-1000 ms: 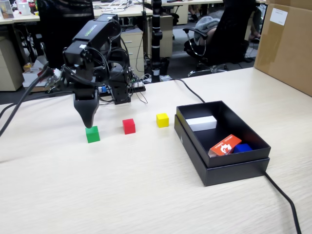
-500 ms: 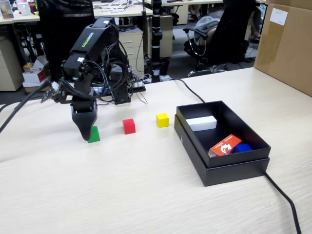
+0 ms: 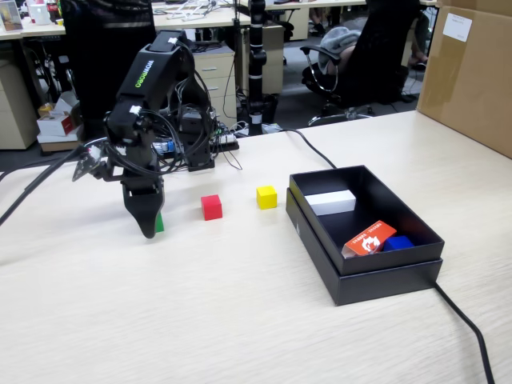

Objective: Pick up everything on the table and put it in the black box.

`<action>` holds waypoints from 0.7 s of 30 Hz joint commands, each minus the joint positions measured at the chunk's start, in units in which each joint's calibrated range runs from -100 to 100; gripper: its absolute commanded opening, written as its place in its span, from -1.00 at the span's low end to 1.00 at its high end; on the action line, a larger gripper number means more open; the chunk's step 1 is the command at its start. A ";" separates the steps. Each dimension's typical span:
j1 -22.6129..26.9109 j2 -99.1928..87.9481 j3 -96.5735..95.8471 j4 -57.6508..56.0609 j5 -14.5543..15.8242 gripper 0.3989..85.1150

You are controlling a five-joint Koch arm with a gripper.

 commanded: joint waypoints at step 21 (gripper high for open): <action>-0.10 -17.87 -0.06 3.96 0.20 -0.96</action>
